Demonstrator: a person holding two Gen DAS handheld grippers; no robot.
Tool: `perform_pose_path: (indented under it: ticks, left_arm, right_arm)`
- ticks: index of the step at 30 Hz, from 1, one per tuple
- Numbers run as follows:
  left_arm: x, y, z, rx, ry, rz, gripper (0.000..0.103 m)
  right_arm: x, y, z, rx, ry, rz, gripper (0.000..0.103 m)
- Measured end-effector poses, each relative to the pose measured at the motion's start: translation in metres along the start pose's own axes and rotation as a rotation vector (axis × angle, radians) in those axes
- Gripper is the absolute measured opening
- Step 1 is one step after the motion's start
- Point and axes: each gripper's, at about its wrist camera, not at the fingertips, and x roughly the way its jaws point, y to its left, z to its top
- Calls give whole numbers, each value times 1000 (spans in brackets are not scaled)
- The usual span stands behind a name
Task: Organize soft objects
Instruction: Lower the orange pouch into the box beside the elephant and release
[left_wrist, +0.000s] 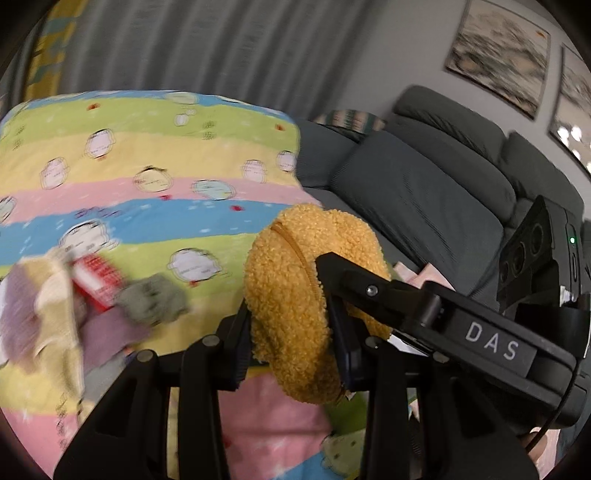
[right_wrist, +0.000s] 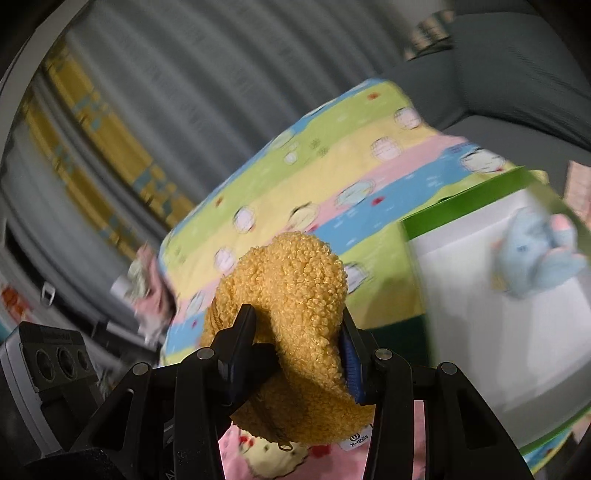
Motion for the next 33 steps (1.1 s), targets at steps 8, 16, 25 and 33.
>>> perform_pose_path:
  ticks: [8,16,25,33]
  left_arm:
    - [59,-48,20,115,93,-123,35]
    - [121,-69,19,126,252,-224,35]
    - [153,-69,10,97,372,-199,35]
    - [165,-65,4,85,388,-139,42]
  right_arm:
    - [-23,-61,24,155,-94,-81,45]
    - [-24,-108,28,277,-98,-233,45]
    - [-5,-138,27,346,-5,-284,46]
    - [0,-142,26,351,9,-366,46]
